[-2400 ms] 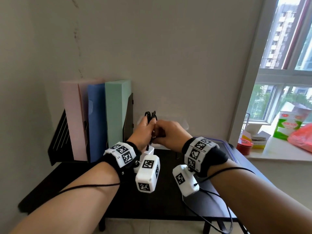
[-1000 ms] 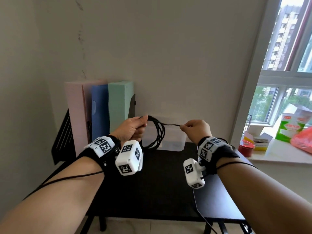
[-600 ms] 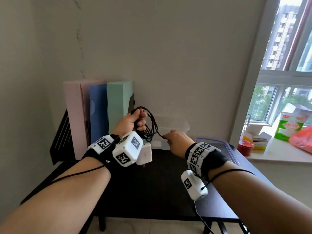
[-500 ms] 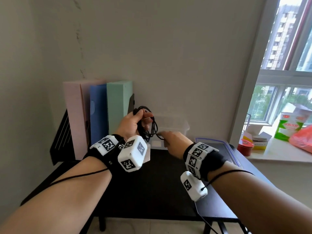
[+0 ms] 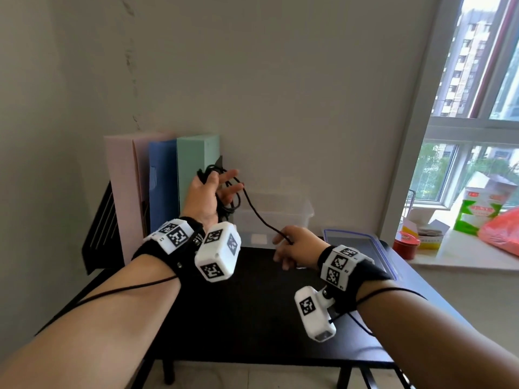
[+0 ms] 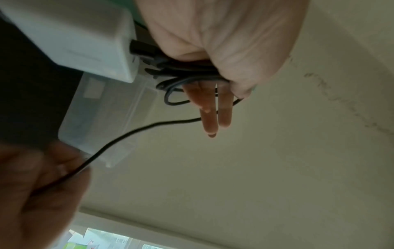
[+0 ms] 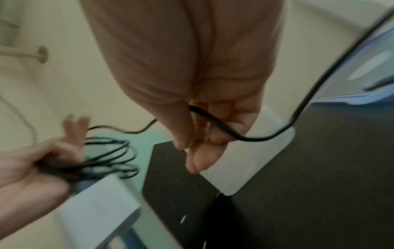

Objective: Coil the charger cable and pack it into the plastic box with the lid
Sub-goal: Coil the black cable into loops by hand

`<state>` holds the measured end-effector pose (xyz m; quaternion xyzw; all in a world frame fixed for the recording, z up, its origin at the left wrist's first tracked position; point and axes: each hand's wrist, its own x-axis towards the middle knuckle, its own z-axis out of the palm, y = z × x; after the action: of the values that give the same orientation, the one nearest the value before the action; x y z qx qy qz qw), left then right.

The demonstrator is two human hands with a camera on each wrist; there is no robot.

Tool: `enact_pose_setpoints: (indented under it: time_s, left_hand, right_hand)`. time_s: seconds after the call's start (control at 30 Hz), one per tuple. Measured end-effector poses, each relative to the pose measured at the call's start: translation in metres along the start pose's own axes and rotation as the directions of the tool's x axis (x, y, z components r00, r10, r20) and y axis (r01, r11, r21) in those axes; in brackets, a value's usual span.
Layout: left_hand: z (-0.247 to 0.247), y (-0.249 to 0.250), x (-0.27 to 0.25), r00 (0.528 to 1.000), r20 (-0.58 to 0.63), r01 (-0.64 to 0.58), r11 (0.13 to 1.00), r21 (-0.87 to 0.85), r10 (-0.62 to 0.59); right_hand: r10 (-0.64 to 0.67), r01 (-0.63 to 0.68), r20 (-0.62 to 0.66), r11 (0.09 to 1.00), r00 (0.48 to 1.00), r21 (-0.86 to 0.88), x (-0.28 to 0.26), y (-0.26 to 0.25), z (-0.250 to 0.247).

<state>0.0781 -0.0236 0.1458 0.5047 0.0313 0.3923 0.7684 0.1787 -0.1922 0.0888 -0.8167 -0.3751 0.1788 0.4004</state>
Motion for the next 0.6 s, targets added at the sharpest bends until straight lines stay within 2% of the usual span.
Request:
enact_pose_setpoints:
  time_s: [0.07, 0.17, 0.27, 0.33, 0.37, 0.43, 0.5, 0.6]
  left_hand:
    - [-0.006, 0.004, 0.003, 0.999, -0.040, -0.031, 0.999, 0.028, 0.032]
    - [-0.015, 0.002, 0.008, 0.994, -0.096, -0.046, 0.999, 0.000, 0.046]
    - [-0.019, 0.001, 0.009, 0.992, -0.123, -0.025, 0.997, -0.067, 0.017]
    - [-0.017, 0.001, 0.006, 0.996, -0.093, 0.002, 0.996, -0.088, -0.010]
    - [-0.015, 0.000, 0.004, 0.997, -0.065, 0.024, 0.996, -0.086, -0.030]
    - [-0.009, -0.002, -0.001, 0.997, 0.022, 0.076, 0.995, -0.069, -0.075]
    - [-0.002, -0.006, -0.007, 0.989, 0.107, 0.106, 0.994, -0.036, -0.101]
    - [0.012, -0.011, -0.017, 0.972, 0.208, 0.100, 0.994, 0.054, -0.109]
  right_hand:
    - [-0.009, 0.006, 0.032, 0.998, 0.999, 0.067, -0.004, 0.010, -0.006]
    - [-0.041, 0.040, -0.001, 0.990, 0.999, 0.139, -0.006, 0.025, -0.014]
    - [-0.015, 0.042, -0.185, 0.988, 0.983, 0.147, -0.005, 0.033, -0.021]
    - [0.018, 0.038, -0.364, 0.989, 0.931, 0.146, -0.005, 0.031, -0.025]
    - [0.015, 0.023, -0.432, 0.996, 0.902, 0.084, -0.004, 0.027, -0.026]
    - [-0.035, -0.083, -0.449, 0.967, 0.893, -0.239, -0.004, 0.016, -0.027]
    - [-0.122, -0.137, -0.388, 0.806, 0.913, -0.576, -0.004, 0.000, -0.021]
    - [-0.253, -0.018, -0.218, 0.613, 0.942, -0.790, -0.004, -0.021, -0.011]
